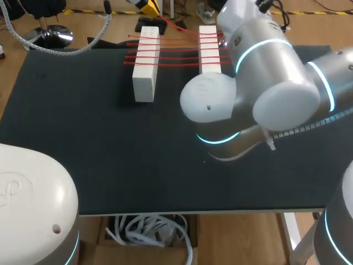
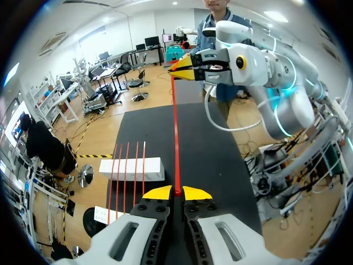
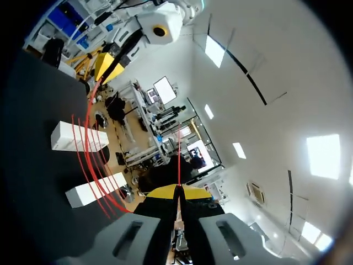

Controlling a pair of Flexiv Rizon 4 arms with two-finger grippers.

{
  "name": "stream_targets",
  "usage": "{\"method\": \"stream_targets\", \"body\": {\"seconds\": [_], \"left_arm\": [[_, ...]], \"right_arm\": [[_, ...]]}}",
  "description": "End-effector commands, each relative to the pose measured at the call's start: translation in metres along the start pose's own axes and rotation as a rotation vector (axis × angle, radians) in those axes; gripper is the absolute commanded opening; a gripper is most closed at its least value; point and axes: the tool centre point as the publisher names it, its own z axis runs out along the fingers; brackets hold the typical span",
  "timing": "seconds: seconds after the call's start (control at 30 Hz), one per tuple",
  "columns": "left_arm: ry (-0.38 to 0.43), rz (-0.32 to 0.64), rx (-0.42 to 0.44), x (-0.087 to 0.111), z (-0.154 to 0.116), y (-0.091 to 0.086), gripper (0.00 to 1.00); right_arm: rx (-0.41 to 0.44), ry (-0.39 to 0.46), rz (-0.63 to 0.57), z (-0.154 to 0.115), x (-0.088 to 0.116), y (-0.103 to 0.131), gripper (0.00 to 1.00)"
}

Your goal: Grab the tape and strap the tape.

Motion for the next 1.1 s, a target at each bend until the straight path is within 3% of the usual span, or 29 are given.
{"method": "stream_targets", "body": {"seconds": [0.03,0.33,0.43,0.87,1.1], "left_arm": [[0.002,-0.002,-0.004,0.0,-0.001,-0.001,0.0],[0.002,-0.002,-0.004,0.0,-0.001,-0.001,0.0],[0.002,-0.002,-0.004,0.0,-0.001,-0.001,0.0],[0.002,-0.002,-0.004,0.0,-0.001,-0.001,0.0],[0.002,-0.002,-0.004,0.0,-0.001,-0.001,0.0]], "right_arm": [[0.041,-0.008,-0.078,-0.004,0.006,0.015,0.0],[0.031,-0.016,-0.188,-0.005,0.009,0.029,0.0],[0.05,0.006,-0.138,-0.003,0.006,0.031,0.0],[0.05,0.006,-0.138,-0.003,0.006,0.031,0.0],[0.084,-0.044,-0.266,-0.002,0.023,0.041,0.0]]}}
